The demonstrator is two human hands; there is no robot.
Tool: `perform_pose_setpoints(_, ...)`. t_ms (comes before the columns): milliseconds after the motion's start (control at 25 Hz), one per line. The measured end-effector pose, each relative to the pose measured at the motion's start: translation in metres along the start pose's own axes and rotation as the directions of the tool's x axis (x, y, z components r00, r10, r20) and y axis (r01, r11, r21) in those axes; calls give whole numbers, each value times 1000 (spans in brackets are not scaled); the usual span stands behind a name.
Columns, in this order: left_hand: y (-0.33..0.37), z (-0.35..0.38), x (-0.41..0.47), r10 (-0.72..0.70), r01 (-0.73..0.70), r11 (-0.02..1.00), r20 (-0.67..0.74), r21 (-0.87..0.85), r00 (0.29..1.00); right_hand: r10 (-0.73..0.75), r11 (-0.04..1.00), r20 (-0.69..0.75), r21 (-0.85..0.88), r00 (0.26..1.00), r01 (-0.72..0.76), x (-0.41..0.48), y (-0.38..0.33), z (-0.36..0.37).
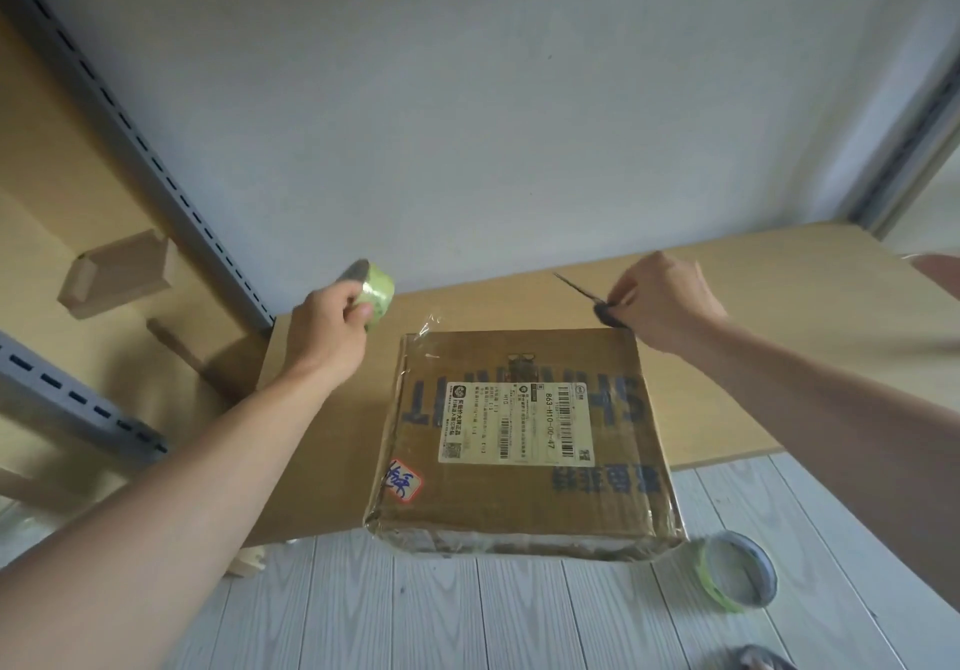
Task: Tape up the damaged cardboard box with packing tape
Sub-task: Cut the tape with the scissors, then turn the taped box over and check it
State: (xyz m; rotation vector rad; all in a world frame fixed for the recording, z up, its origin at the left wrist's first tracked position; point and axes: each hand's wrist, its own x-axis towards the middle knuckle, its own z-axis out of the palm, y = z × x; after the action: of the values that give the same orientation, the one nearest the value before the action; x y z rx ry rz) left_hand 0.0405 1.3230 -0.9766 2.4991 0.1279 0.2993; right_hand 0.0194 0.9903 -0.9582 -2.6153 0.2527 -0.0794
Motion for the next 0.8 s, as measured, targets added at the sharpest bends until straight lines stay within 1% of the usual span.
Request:
perform_pose_setpoints(80, -16, 9, -13, 27, -32, 997, 73, 74, 997, 96, 994, 86, -57, 992, -91, 10, 29, 10)
perform_pose_setpoints(120, -22, 15, -16, 46, -61, 986, 103, 154, 994, 116, 988, 122, -111, 986, -103, 10, 42, 16)
perform_pose_setpoints(160, -28, 20, -17, 58, -98, 956, 147, 277, 987, 130, 982, 142, -158, 981, -107, 10, 52, 23)
perform_pose_setpoints(200, -33, 26, -17, 78, -150, 903, 190, 404, 979, 136, 975, 146, -193, 980, -106, 7, 59, 30)
perform_pose_setpoints(240, -39, 31, -18, 83, -185, 858, 226, 480, 971, 127, 970, 149, -227, 981, -91, 5, 65, 35)
perform_pose_setpoints(280, -46, 36, -18, 80, -205, 843, 262, 498, 962, 117, 961, 160, -266, 980, -72, 2, 68, 40)
perform_pose_setpoints(320, -49, 38, -20, 70, -206, 857, 290, 472, 954, 106, 957, 168, -286, 980, -55, 0, 67, 43)
perform_pose_setpoints(360, -56, 38, -20, 62, -183, 895, 294, 406, 954, 110, 961, 159, -269, 981, -64, 0, 61, 42)
perform_pose_setpoints(400, -57, 36, -19, 48, -132, 944, 269, 304, 962, 122, 975, 119, -199, 985, -97, 3, 51, 38)
perform_pose_setpoints(440, -58, 31, -17, 21, -64, 981, 227, 183, 974, 130, 989, 48, -82, 990, -125, 7, 34, 31)
perform_pose_setpoints(480, -53, 24, -17, 8, -19, 998, 182, 57, 983, 119, 992, -41, 49, 992, -117, 11, 13, 22)
perform_pose_setpoints(520, -46, 17, -16, 8, 5, 996, 137, -90, 991, 83, 987, -100, 148, 992, -68, 16, -12, 13)
perform_pose_setpoints(560, -37, 9, -17, -6, 39, 964, 125, -264, 992, 21, 980, -100, 197, 995, -1, 18, -37, 7)
perform_pose_setpoints(600, -27, 3, -22, 5, 75, 904, 185, -421, 983, -52, 971, -49, 231, 997, 62, 16, -63, 6)
perform_pose_setpoints(640, -16, 0, -30, 50, 100, 866, 284, -489, 957, -105, 962, 60, 260, 993, 86, 9, -89, 11)
perform_pose_setpoints(680, -8, -1, -39, 108, 96, 866, 371, -490, 922, -122, 961, 213, 270, 969, 62, 0, -112, 20)
perform_pose_setpoints(720, -1, 1, -48, 150, 64, 892, 426, -448, 892, -108, 968, 346, 249, 932, 20, -8, -129, 30)
perform_pose_setpoints(760, 1, 6, -55, 166, 45, 903, 445, -426, 880, -93, 979, 411, 202, 907, 9, -12, -141, 43)
perform_pose_setpoints(800, 1, 12, -60, 158, 50, 909, 451, -415, 878, -88, 988, 416, 150, 905, 27, -12, -149, 54)
